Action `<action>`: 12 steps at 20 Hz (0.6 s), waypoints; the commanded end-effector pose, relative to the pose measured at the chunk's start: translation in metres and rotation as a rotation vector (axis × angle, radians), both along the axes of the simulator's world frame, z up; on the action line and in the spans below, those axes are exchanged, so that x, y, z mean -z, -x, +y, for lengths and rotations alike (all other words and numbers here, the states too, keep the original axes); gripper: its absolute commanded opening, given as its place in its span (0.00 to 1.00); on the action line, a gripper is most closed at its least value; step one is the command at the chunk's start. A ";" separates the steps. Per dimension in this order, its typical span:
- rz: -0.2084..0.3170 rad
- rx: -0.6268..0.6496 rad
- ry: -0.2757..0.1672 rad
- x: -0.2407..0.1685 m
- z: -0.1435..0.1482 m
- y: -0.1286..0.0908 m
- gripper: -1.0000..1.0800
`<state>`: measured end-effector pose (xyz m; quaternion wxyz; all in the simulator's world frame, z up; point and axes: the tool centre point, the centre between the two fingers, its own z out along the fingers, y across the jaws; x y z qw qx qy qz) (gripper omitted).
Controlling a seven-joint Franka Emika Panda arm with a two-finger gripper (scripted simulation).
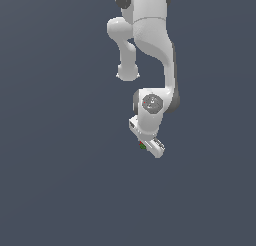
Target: Pick up the object and move it to a goal position.
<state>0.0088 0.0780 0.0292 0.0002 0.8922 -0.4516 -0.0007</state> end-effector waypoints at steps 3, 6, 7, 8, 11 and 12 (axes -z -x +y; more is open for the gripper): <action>-0.002 0.001 0.000 -0.019 -0.014 -0.003 0.00; -0.002 0.001 0.000 -0.039 -0.029 -0.006 0.00; -0.002 0.001 0.000 -0.047 -0.035 -0.008 0.00; -0.002 0.001 0.000 -0.055 -0.041 -0.009 0.00; -0.001 0.002 -0.001 -0.083 -0.062 -0.013 0.00; -0.001 0.002 -0.001 -0.093 -0.069 -0.015 0.00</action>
